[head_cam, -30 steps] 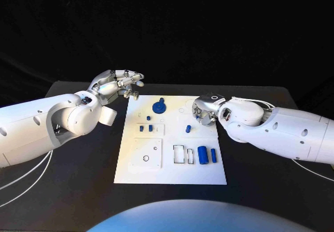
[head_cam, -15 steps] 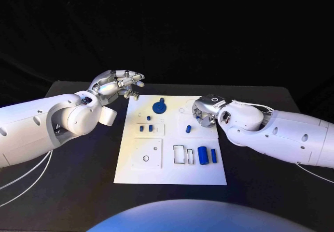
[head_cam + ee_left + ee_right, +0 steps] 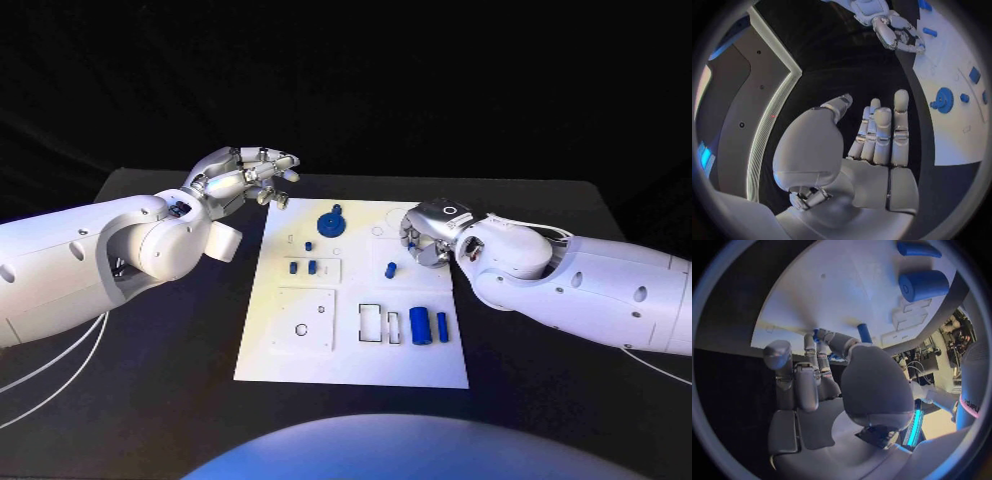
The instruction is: Assemble the parts on the task board
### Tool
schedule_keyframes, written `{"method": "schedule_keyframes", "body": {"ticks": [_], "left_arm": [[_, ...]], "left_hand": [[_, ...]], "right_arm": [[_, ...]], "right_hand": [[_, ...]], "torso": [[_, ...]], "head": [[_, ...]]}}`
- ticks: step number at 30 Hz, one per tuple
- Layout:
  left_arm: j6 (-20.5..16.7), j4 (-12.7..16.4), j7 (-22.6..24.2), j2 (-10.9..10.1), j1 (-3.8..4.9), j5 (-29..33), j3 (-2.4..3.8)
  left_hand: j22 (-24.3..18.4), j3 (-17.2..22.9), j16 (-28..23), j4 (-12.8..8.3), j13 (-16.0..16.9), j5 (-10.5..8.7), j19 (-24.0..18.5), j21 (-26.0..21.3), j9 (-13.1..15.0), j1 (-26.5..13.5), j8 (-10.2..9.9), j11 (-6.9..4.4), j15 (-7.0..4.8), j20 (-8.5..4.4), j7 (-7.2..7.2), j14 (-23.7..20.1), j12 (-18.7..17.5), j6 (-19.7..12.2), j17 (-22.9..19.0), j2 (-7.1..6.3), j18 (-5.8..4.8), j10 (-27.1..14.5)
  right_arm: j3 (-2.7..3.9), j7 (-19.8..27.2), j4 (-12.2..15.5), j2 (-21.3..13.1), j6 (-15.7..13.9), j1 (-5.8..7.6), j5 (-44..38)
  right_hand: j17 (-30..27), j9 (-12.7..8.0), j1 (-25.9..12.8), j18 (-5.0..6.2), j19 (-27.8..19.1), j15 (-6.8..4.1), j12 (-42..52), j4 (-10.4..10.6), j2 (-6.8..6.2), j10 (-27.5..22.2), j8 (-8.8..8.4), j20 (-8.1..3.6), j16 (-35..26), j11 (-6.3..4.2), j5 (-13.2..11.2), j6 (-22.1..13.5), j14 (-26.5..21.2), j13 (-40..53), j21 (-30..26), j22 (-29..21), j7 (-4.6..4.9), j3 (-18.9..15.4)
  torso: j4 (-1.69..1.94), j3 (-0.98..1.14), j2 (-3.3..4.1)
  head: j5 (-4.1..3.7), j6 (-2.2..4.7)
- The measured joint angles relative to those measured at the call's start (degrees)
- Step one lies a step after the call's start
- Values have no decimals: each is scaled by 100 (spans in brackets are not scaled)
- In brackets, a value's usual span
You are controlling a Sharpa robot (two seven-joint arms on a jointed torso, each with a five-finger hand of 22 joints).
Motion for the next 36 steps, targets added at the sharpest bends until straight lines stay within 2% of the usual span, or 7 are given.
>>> {"method": "schedule_keyframes", "body": {"ticks": [13, 17, 20, 29, 36], "left_arm": [[19, -38, -29, 2, 0, -10, 0], [23, -49, -35, 2, 0, -11, 0], [26, -60, -38, 1, 0, -12, 0], [38, -160, -44, 54, 0, -15, 0], [50, -256, -49, 131, 0, -17, 0]], "left_hand": [[-5, -46, 0, 14, 5, -1, 0, 0, 5, 1, 22, 0, 1, 0, 11, -1, 3, -49, -9, -1, 0, -41], [-5, -46, 0, 14, 5, -1, 0, 0, 5, 23, 22, 0, 20, 0, 11, -20, 22, -49, -8, -23, 0, -41], [-5, -46, 0, 14, 10, -1, 0, 0, 5, 23, 22, 0, 20, 0, 11, -20, 22, -49, -8, -23, 0, -41], [-5, -46, 0, 14, 10, -1, 0, 0, 4, 23, 21, 0, 20, 0, 30, -20, 22, -69, -8, -23, 0, -41], [-5, -46, 0, 14, 9, -1, 0, 0, 8, 23, 21, 11, 20, 0, 30, -20, 22, -69, -8, -23, 0, -52]], "right_arm": [[29, 4, 159, -155, -112, 46, 34], [56, 3, 326, -281, -148, 92, 73], [82, 0, 558, -392, -181, 130, 116], [135, 5, 1324, -505, -306, 219, 219], [140, 32, 1483, -191, -335, 222, 280]], "right_hand": [[0, 0, 0, 0, 0, 0, -19, 1, 0, 0, -4, 0, 0, 0, -11, -1, 0, 0, -2, -1, 0, -1], [0, 0, -2, 0, 0, 0, -20, 1, 1, 1, -4, 0, 0, 0, -18, -1, 0, -1, -2, 5, -1, -1], [0, -1, -3, 0, 0, 1, -22, 1, 3, 1, -7, 0, -1, 0, -21, -1, 0, -1, -2, 4, -1, -1], [0, -2, -41, 0, 0, 1, -2, 1, 9, 4, 19, 1, 22, -2, -32, -2, 0, -4, 18, 19, -1, -2], [-1, -1, -56, 0, 0, 1, 2, 1, -6, 20, 19, 1, 22, -1, -33, -3, 0, -5, 18, 19, -1, -2]], "torso": [[-3, 2, 0], [-2, 1, 2], [-1, 1, 1], [0, -2, -15], [7, -9, -23]], "head": [[-4, -3], [-7, -8], [5, -11], [125, -3], [282, 1]]}}
